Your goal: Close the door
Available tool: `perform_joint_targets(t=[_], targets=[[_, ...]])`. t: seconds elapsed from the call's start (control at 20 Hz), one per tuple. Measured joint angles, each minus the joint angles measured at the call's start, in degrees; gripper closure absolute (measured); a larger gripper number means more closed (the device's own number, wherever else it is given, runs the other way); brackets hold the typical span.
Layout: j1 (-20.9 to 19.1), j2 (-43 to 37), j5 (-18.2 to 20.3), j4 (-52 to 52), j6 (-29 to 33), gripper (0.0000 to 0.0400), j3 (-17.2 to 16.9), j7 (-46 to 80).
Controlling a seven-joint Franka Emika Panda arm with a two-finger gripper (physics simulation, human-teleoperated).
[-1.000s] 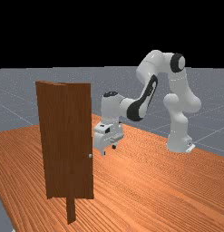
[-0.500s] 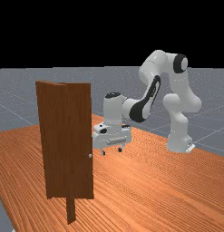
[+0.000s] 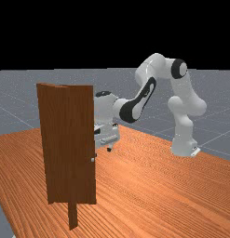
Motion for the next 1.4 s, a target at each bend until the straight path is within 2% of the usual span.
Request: perform_joint_targets(t=[0.2, 0.4, 0.45, 0.6, 0.65, 0.7, 0.75, 0.8, 0.9, 1.0, 1.05, 1.1, 1.15, 1.25, 1.3, 1.35, 1.4], targets=[[-1.0, 6.7, -0.5, 11.1, -4.1, 0.0000, 1.3, -6.0], [-0.5, 6.9, -3.4, 11.2, -3.7, 0.0000, 5.4, -19.2], [1.1, 7.5, -4.2, 12.0, -4.0, 0.0000, 6.4, -19.8], [7.2, 9.0, -3.9, 15.8, -5.7, 0.0000, 5.3, -5.1], [13.6, 11.3, -9.3, 20.2, -11.0, 0.0000, -0.5, 11.5], [13.4, 11.8, -8.0, 21.1, -10.5, 0.0000, 0.4, 10.6], [13.9, 14.5, -8.5, 26.0, -12.9, 0.0000, 0.0, 10.4], [12.1, 16.6, -2.9, 29.6, -13.1, 0.0000, 1.6, 14.5], [11.6, 26.5, -3.0, 47.6, -20.7, 0.0000, 2.0, 10.9], [11.2, 26.0, -3.5, 45.7, -19.5, 0.0000, 2.5, 7.5], [11.3, 32.1, -3.5, 57.1, -24.4, 0.0000, 2.5, 5.7], [11.3, 31.0, -3.6, 54.5, -22.5, 0.0000, 2.2, 7.1], [11.3, 32.6, -3.3, 57.8, -25.1, 0.0000, 2.1, 8.1], [11.2, 32.7, -2.5, 58.2, -25.7, 0.0000, 1.4, 13.2], [11.1, 33.0, -1.6, 58.9, -26.6, 0.0000, 0.8, 19.4], [10.8, 36.0, -0.3, 64.5, -29.9, 0.0000, 0.9, 28.4], [10.9, 30.6, 0.2, 54.6, -25.1, 0.0000, 0.5, 28.1]])
